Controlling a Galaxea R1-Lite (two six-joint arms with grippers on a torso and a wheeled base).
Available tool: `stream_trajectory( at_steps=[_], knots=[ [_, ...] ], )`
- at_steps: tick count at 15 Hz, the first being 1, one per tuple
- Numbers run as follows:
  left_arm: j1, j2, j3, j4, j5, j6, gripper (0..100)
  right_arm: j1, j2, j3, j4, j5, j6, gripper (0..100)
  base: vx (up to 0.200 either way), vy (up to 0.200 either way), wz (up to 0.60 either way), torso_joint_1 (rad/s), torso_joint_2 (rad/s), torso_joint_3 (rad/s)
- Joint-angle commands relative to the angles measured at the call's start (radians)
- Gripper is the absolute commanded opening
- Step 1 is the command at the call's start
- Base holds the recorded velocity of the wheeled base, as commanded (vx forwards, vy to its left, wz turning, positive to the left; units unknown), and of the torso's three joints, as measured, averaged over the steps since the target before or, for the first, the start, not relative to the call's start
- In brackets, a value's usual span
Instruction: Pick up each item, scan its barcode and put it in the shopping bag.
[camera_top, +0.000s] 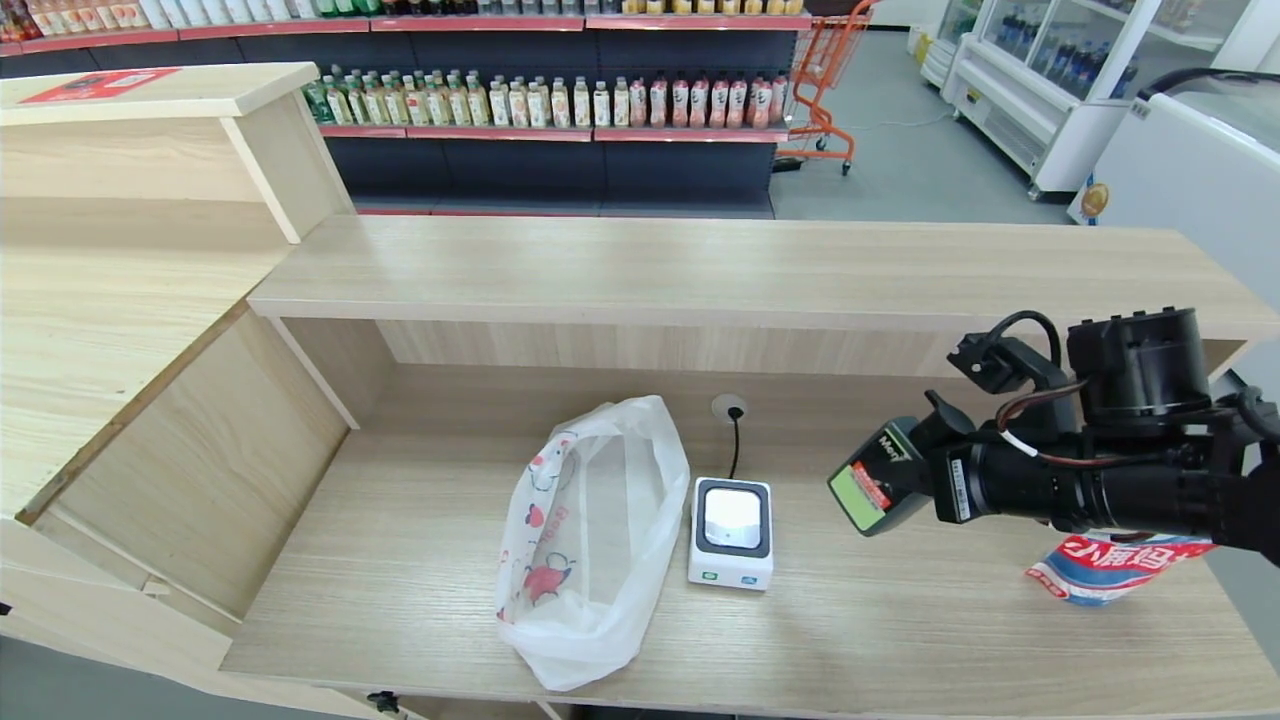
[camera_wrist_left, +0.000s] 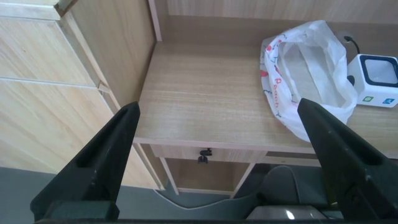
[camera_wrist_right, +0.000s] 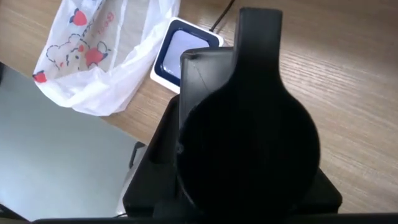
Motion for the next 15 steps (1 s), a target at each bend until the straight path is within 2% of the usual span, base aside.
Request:
stream_trajectory(
  at_steps=[1,6,9,15],
  knots=[
    [0.0,0.0,0.0,0.0,0.0,0.0,100,0.0,-0.018,0.004,-0.004,0.001,-0.006,0,0.0,0.0,0.0,0.0,0.0,0.0],
    [0.0,0.001,0.0,0.0,0.0,-0.002,100,0.003,-0.028,0.004,-0.002,0.01,0.001,0,-0.2,0.0,0.0,0.006,0.01,0.001],
    [0.0,0.001,0.0,0.0,0.0,-0.002,100,0.005,-0.026,0.006,-0.002,0.011,0.003,0,0.0,0.0,0.0,0.0,0.0,0.0],
    [0.0,0.001,0.0,-0.002,0.0,-0.008,100,0.006,-0.026,0.02,-0.002,0.114,0.021,0,0.0,0.2,0.0,0.011,0.0,0.002]
  ],
)
